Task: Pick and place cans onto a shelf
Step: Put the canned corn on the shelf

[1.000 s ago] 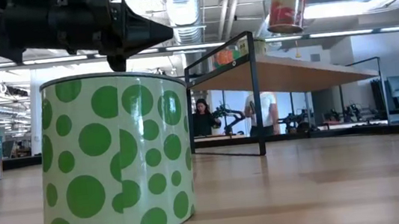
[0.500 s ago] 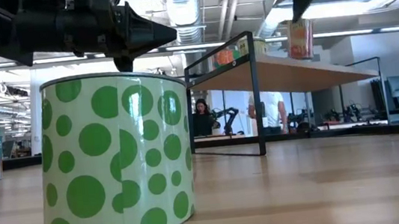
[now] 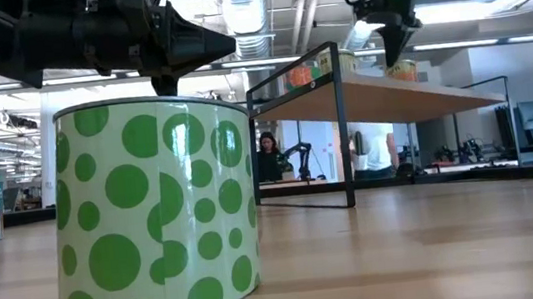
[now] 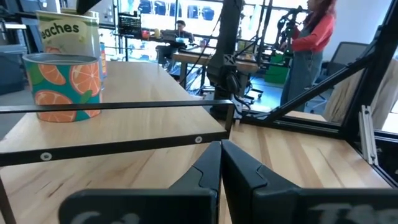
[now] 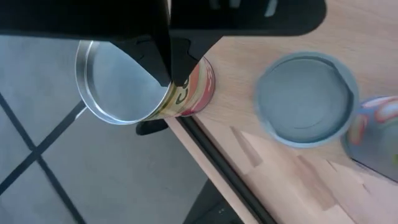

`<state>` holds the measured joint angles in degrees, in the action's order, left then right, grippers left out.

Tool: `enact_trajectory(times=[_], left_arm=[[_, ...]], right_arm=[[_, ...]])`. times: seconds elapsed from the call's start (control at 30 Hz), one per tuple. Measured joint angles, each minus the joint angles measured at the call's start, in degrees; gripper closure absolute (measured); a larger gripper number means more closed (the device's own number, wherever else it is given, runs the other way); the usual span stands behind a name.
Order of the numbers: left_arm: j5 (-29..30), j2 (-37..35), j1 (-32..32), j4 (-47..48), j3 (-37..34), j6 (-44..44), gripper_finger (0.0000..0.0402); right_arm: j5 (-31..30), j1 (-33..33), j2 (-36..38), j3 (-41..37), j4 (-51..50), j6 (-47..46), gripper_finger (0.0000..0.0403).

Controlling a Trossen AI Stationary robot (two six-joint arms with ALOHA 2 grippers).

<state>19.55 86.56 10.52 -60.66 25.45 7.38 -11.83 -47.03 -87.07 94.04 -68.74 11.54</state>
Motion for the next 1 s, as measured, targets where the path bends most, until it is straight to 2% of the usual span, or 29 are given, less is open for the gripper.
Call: enact_trajectory(times=[0.7,0.8,1.0], left_arm=[[0.2,0.0,0.0,0.3,0.0,0.4,0.0401],[0.2,0.0,0.0,0.7,0.0,0.4,0.0401],[-1.4,0.0,0.0,1.3,0.0,0.4,0.0401]], right_arm=[[1.6,1.6,-0.3,0.0,-3.0,-2.7,0.0393],[1.7,1.7,-0.3,0.0,-3.2,-3.0,0.0378],[1.2,2.6,-0.3,0.0,-2.9,-3.1,0.0322]])
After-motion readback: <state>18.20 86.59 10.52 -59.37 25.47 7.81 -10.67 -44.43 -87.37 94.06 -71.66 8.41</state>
